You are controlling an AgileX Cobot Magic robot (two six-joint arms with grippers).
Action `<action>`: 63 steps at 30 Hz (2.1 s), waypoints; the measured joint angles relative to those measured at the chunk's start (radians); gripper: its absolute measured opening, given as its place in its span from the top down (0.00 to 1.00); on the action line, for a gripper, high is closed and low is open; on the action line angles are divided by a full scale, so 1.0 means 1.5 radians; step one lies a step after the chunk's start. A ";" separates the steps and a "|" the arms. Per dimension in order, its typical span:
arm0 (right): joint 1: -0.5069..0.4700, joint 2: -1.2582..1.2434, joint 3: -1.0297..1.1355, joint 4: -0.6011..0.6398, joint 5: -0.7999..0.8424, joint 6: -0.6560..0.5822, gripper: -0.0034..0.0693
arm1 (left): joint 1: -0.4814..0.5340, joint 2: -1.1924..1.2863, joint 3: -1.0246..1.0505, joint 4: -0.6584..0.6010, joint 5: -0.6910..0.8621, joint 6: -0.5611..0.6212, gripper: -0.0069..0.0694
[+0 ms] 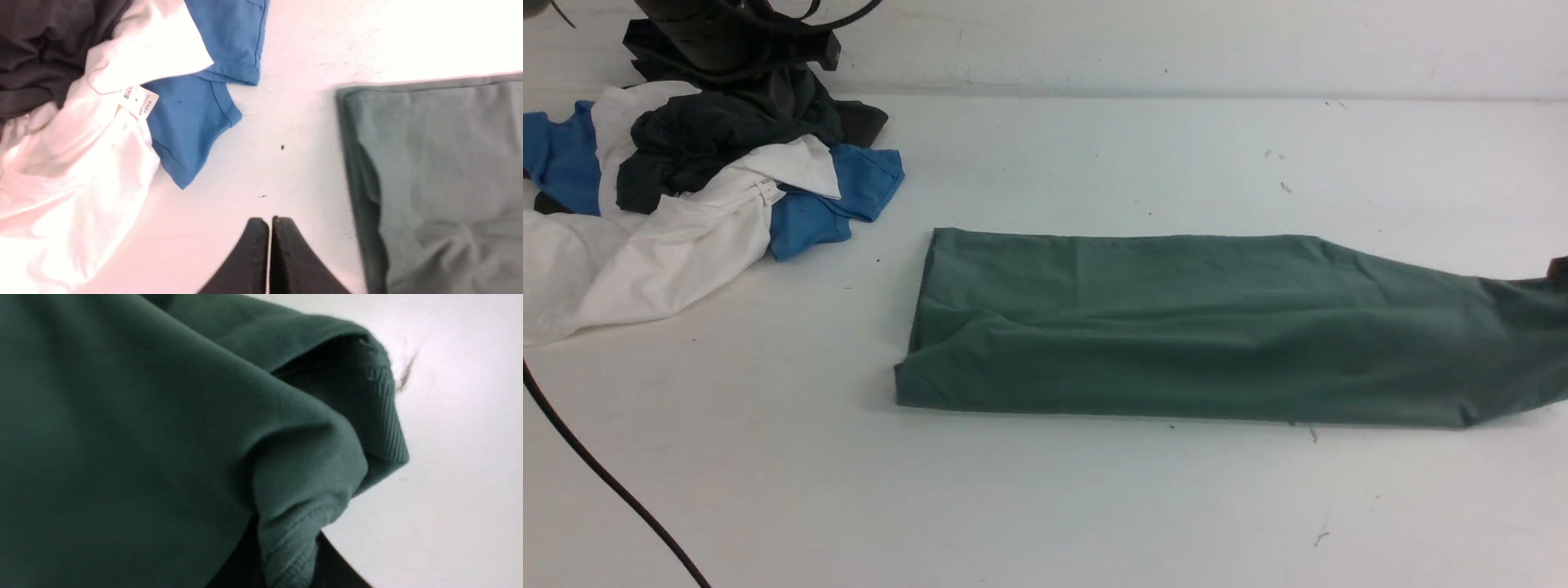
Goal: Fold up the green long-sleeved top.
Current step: Use the right arm to drag the right edge of the fabric to the left and folds it over the left edge
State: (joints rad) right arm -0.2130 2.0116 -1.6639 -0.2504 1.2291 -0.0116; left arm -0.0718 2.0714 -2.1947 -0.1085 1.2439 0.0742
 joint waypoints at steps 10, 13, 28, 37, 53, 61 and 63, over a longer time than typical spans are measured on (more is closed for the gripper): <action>0.122 -0.075 -0.161 0.181 0.014 0.002 0.90 | -0.001 -0.006 0.000 -0.058 0.007 0.000 0.91; 0.175 -0.075 -0.197 0.227 0.015 0.008 0.90 | -0.001 -0.006 0.000 -0.072 0.007 0.000 0.91; 0.501 -0.015 -0.263 0.329 -0.073 0.070 0.90 | -0.001 -0.006 0.000 -0.092 0.007 0.000 0.91; 0.526 0.099 -0.263 0.411 -0.145 0.074 0.90 | -0.001 -0.006 0.000 -0.094 0.007 0.000 0.91; 0.521 0.161 -0.263 0.551 -0.159 0.029 0.31 | -0.001 -0.006 0.000 -0.094 0.007 0.000 0.91; 0.445 0.087 -0.264 0.403 -0.008 -0.003 0.34 | -0.001 -0.006 0.002 -0.124 0.007 0.004 0.91; 0.427 0.079 -0.262 0.359 0.000 -0.003 0.42 | -0.003 -0.007 0.008 -0.141 0.007 0.014 0.91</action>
State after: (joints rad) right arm 0.4274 2.1299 -2.0563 0.2878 1.2284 -0.0161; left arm -0.0764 2.0607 -2.1822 -0.3197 1.2550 0.0957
